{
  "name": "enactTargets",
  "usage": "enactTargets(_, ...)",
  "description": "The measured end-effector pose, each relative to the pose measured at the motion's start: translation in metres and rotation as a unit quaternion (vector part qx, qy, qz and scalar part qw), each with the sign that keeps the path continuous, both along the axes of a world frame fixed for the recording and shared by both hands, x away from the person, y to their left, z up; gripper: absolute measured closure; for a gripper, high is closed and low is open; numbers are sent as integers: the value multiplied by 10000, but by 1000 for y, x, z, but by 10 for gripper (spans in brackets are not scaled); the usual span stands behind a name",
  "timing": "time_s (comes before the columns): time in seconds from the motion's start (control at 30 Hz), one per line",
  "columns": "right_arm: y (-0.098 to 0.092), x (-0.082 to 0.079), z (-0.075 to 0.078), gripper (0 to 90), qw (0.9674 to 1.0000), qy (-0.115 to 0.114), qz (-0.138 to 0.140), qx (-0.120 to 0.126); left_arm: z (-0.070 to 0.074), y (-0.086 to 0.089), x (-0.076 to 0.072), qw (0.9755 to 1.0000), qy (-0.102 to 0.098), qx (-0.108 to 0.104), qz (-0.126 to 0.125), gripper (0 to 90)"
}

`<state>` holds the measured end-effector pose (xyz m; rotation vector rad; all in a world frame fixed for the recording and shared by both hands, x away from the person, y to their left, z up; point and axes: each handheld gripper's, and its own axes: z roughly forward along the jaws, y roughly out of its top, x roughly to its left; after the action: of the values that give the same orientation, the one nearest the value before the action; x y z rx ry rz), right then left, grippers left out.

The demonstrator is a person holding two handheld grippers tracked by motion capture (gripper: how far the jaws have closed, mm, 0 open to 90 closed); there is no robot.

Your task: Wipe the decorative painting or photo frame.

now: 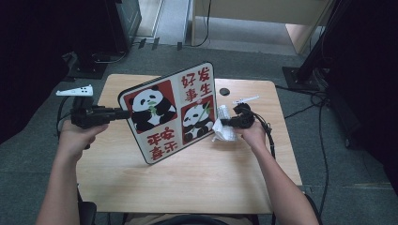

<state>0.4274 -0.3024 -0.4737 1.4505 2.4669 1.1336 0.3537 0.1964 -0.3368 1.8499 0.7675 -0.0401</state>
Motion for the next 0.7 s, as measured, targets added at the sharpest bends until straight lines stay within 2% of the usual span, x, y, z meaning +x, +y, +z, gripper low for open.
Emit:
enactTargets(0.3,-5,1,-14,788,9999,130,62,-38,0,0,0,10000,-9,3,-17,781)
enactTargets(0.7,-12,2,-7,787,9999,60,-85,2,1,0,-1,10000,-41,63,-22,781)
